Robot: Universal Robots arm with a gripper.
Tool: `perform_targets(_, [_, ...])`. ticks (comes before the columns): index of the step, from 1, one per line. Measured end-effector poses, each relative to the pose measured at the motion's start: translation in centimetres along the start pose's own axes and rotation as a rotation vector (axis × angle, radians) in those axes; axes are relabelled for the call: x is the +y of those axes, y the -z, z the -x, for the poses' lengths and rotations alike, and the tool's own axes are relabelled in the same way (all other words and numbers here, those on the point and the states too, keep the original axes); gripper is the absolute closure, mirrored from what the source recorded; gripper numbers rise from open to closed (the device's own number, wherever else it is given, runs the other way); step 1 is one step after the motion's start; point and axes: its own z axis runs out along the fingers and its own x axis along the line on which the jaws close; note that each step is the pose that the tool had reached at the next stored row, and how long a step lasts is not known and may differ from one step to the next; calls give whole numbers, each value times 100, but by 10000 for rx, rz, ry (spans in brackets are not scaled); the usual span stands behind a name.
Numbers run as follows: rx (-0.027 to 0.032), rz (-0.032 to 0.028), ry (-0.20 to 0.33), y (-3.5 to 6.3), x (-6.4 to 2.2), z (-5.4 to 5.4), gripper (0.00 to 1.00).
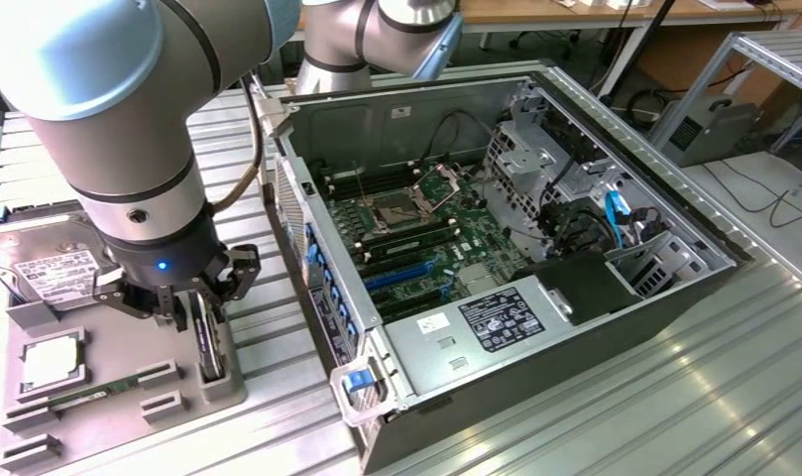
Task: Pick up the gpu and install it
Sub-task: 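Pick up the gpu and move the gpu toward the slot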
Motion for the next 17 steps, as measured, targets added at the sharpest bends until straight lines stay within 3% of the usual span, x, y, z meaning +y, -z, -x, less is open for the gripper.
perform_targets(7, [-1,1,0,0,0,0,59])
perform_targets(8, [-1,1,0,0,0,0,67])
perform_targets(17, [-2,3,-1,-2,1,1,67])
